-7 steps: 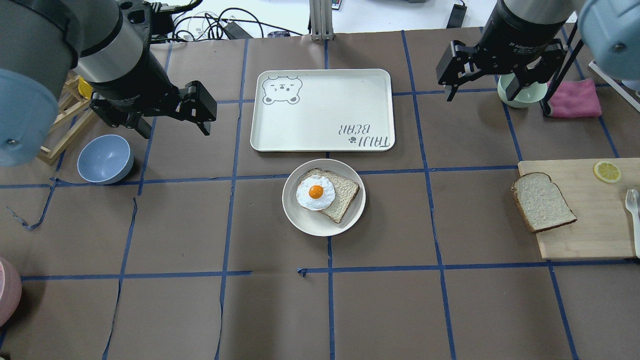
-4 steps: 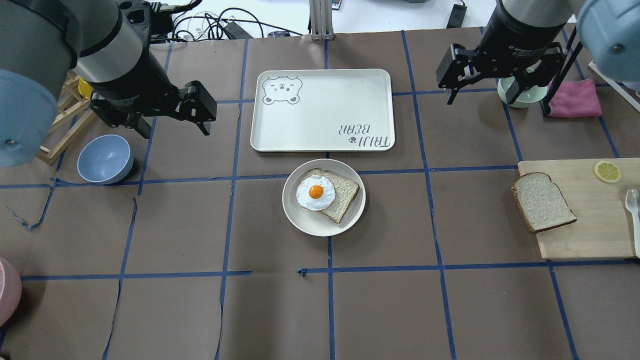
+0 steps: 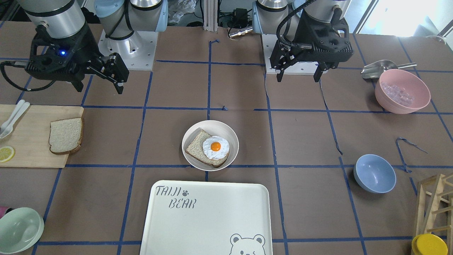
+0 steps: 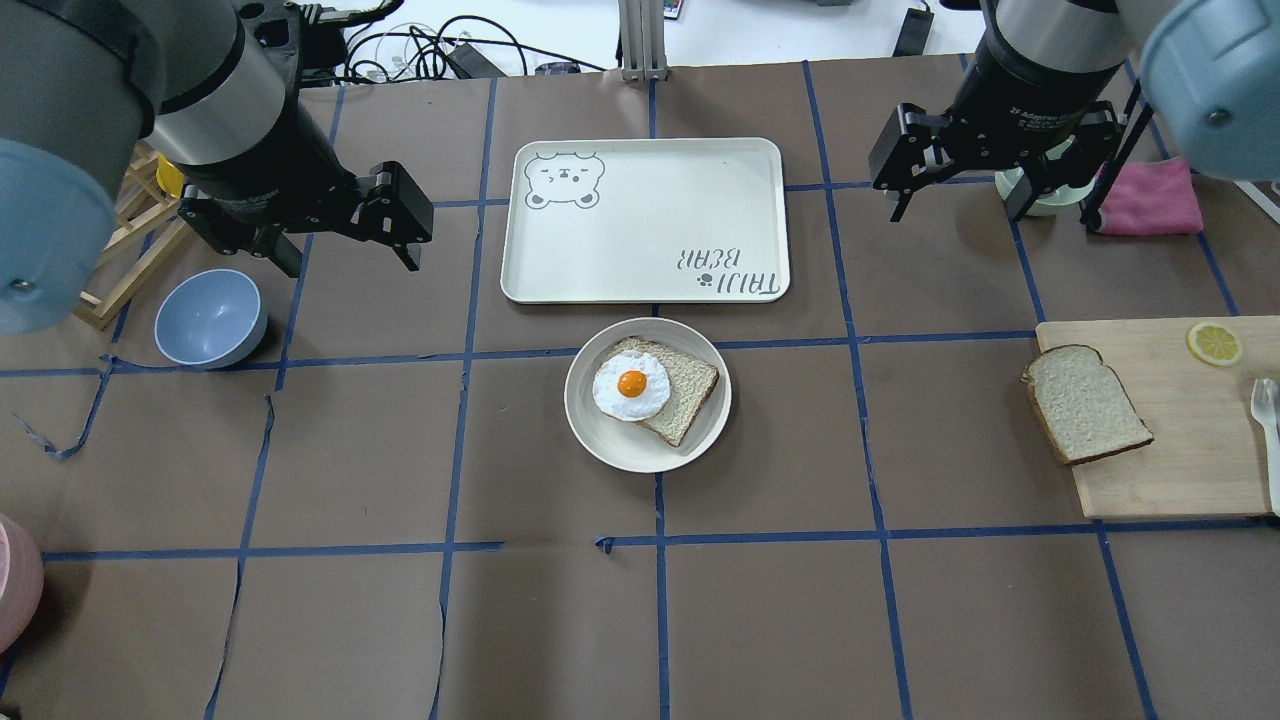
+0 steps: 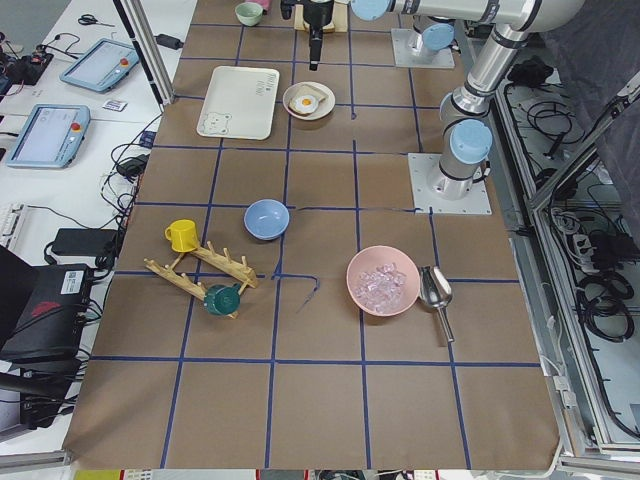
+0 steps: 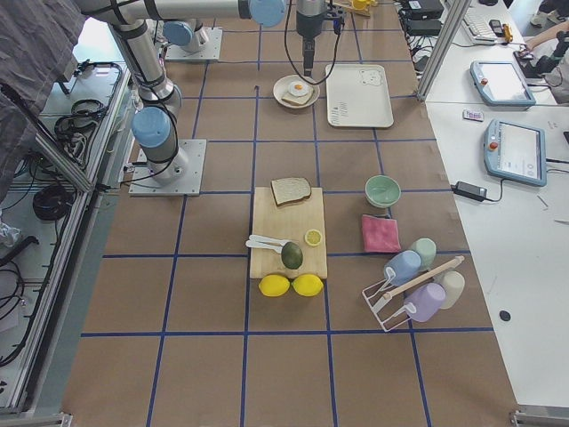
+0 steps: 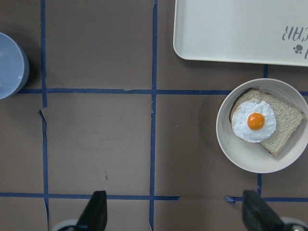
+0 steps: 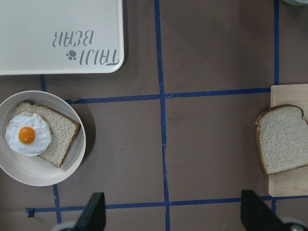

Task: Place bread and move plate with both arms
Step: 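Move the right gripper down to the bread slice on the cutting board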

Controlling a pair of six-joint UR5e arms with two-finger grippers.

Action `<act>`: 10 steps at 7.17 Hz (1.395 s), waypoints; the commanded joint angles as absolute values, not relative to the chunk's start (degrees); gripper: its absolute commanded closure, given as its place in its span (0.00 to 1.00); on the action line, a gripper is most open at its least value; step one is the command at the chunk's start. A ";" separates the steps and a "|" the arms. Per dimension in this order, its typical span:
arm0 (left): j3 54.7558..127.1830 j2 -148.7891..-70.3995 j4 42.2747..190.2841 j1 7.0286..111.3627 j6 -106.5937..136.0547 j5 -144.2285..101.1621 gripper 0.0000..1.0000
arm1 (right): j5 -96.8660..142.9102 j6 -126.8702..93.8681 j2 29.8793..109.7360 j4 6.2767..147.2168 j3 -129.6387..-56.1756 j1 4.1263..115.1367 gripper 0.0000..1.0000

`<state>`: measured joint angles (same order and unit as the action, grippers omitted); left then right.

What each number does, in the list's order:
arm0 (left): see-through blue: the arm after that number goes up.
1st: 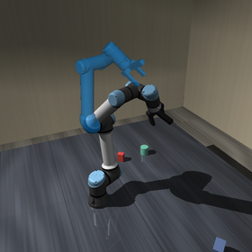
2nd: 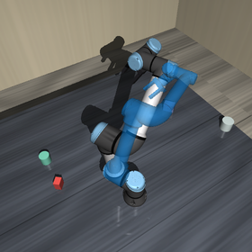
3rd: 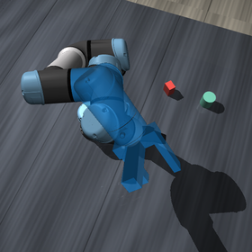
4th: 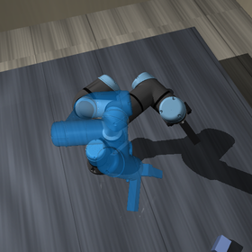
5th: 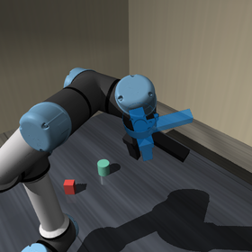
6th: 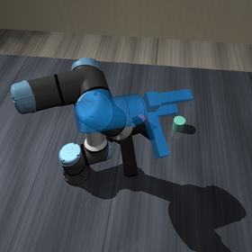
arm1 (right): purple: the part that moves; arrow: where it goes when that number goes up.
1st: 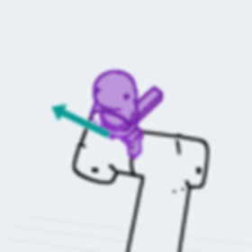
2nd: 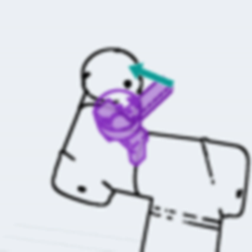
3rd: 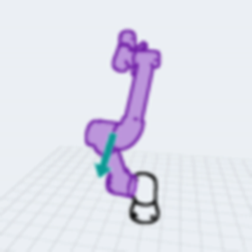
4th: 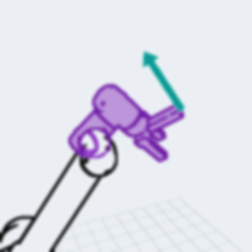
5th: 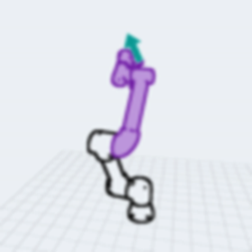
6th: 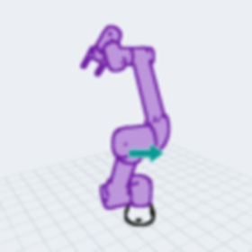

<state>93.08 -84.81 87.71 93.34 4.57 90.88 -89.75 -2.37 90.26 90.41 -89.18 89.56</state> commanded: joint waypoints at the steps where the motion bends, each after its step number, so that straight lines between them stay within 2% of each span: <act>1: 93.08 -84.81 87.71 93.34 4.57 90.88 0.00 | -90.17 -2.29 90.18 90.44 -89.38 89.65 0.00; 3: 93.08 -84.81 87.71 93.34 4.57 90.88 0.00 | -97.15 -2.19 88.43 91.22 -93.22 89.21 0.00; 5: 93.08 -84.81 87.71 93.34 4.57 90.88 0.00 | -103.95 -1.58 86.31 104.26 -104.44 86.85 0.00; 7: 93.08 -84.81 87.71 93.34 4.57 90.88 0.00 | -103.97 3.48 83.60 120.33 -117.36 79.76 0.00; 8: 93.08 -84.81 87.71 93.34 4.57 90.88 0.00 | -104.06 7.00 83.24 126.50 -121.51 77.45 0.00; 10: 93.08 -84.81 87.71 93.34 4.57 90.88 0.00 | -108.07 7.29 79.57 128.84 -122.78 77.17 0.00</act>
<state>93.08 -84.81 87.72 93.34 4.57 90.88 -105.20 6.59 82.00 126.56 -121.52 77.72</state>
